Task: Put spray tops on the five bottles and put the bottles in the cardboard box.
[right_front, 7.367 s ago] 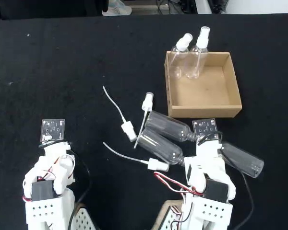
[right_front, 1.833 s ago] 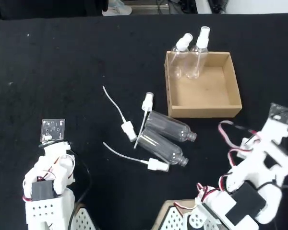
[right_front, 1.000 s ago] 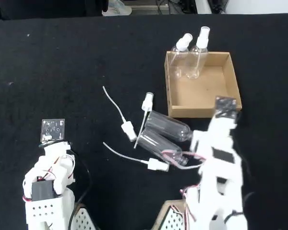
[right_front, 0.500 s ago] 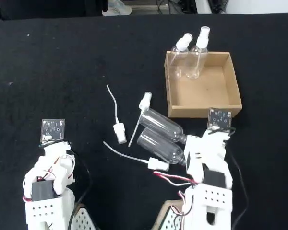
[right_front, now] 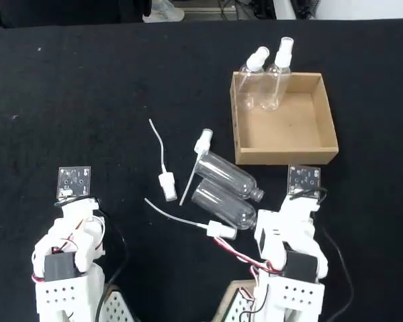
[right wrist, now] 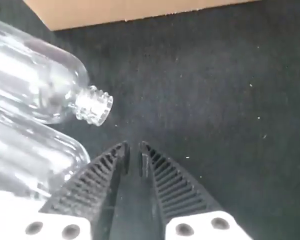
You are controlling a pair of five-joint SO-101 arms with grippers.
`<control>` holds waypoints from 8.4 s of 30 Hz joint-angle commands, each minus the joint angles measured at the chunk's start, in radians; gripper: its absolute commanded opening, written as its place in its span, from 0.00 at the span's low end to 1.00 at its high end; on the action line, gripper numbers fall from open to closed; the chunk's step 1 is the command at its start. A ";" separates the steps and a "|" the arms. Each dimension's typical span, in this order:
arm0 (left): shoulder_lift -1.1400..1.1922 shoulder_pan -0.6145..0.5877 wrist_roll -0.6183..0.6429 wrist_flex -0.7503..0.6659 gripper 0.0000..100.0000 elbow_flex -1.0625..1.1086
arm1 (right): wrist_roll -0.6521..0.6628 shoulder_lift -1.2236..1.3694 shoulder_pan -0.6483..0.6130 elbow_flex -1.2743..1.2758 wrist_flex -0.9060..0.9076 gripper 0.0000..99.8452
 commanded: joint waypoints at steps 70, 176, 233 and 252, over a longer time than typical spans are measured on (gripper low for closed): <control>-0.002 0.007 -0.006 0.006 0.03 0.024 | -0.011 -0.081 -0.018 -0.008 0.008 0.01; -0.002 0.012 -0.009 0.006 0.03 0.024 | 1.092 1.833 0.471 -1.239 0.009 0.30; 0.192 0.101 -0.252 -0.164 0.18 -0.487 | 0.163 0.699 -0.460 -1.216 -0.017 0.01; 1.163 0.441 0.064 -0.339 0.29 -0.797 | 0.172 0.697 -0.169 -1.201 0.141 0.01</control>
